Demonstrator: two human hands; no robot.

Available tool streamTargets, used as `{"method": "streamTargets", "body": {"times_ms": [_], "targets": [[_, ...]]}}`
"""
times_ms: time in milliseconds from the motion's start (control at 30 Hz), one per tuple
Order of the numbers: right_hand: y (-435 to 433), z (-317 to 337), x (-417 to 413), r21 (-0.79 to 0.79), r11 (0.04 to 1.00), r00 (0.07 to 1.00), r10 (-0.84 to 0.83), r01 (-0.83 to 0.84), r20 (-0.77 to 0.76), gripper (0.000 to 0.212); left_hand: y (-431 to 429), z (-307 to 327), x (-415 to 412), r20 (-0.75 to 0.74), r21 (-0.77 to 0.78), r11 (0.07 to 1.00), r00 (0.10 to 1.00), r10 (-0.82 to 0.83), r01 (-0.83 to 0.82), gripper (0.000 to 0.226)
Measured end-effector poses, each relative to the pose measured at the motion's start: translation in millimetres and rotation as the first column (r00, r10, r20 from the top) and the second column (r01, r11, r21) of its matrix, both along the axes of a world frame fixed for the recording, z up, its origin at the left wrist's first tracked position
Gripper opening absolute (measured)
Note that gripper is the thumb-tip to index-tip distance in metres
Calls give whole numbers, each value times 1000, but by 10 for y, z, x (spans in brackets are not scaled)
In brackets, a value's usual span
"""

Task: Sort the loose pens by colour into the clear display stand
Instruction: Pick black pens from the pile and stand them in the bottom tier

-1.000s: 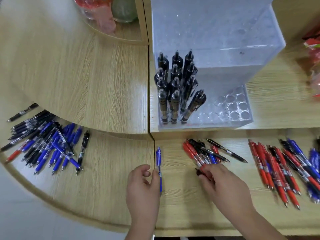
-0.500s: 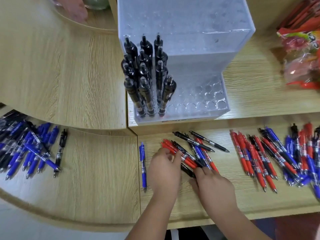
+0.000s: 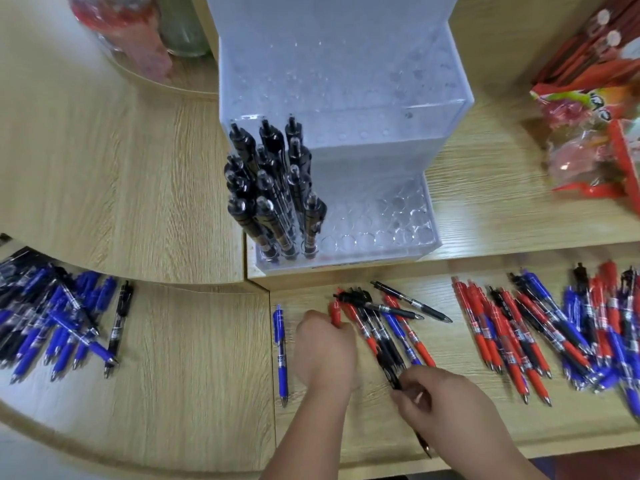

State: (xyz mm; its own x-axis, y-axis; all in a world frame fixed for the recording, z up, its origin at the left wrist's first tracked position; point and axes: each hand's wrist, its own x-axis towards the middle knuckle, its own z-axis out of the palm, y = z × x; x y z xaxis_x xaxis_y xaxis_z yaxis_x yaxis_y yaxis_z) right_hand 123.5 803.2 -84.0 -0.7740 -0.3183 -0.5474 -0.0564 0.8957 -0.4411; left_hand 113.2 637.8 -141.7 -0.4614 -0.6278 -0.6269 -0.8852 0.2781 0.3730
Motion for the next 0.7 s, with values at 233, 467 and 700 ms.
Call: {"method": "streamTargets", "body": {"times_ms": [233,467,700], "targets": [[-175,886,-466,-580,778,956,-295,241,1,38,-143,629,82,-260,46,999,966,13,-1,11],[-681,1305,-1042,-756,647,934,-322,96,-157,15,-377,1359,253,-744,29,986,655,131,-163,26],[-979,1268,-1205,-723,689,906,-270,-54,-325,24,-492,1796,-14,-931,82,969,330,158,-234,18]]}}
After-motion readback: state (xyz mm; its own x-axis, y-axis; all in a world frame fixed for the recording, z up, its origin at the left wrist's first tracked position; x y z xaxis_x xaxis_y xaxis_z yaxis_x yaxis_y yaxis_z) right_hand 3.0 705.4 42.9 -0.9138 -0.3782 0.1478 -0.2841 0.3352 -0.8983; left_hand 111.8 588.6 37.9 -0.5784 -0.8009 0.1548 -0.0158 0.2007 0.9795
